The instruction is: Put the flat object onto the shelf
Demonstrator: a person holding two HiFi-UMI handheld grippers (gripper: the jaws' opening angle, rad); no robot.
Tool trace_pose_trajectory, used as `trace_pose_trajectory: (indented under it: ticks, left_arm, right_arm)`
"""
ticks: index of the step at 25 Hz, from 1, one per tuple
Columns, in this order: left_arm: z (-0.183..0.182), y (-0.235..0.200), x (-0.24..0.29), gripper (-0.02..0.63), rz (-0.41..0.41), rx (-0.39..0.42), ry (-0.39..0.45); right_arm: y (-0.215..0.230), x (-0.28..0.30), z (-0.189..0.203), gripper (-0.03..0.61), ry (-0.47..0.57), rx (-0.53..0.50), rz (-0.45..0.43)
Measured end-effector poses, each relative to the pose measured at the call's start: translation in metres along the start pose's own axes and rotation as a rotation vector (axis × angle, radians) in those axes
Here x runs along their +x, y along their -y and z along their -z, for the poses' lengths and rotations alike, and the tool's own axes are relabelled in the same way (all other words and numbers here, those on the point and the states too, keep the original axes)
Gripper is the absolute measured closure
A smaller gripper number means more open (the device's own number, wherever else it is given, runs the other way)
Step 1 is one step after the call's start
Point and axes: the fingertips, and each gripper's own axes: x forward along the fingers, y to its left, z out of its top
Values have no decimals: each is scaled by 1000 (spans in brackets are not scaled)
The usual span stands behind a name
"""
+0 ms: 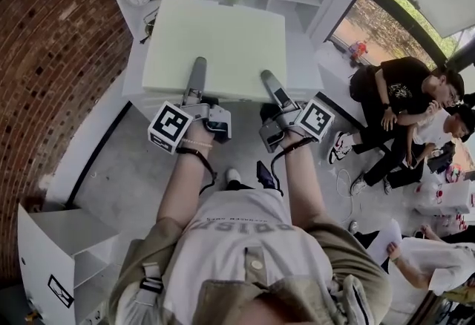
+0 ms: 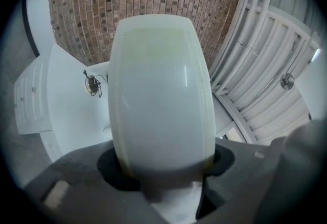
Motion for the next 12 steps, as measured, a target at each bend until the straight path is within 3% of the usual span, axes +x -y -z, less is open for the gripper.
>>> trace_pose_trajectory:
  ticks: [5,12]
  left_arm:
    - [-1,-7,36,311,-10,3,45]
    - [5,-29,73,311,-55,-23,97]
  right_arm:
    - [9,25,-21,111,-38,13,-39]
    - [26,57,-13,109,-123,80,-64]
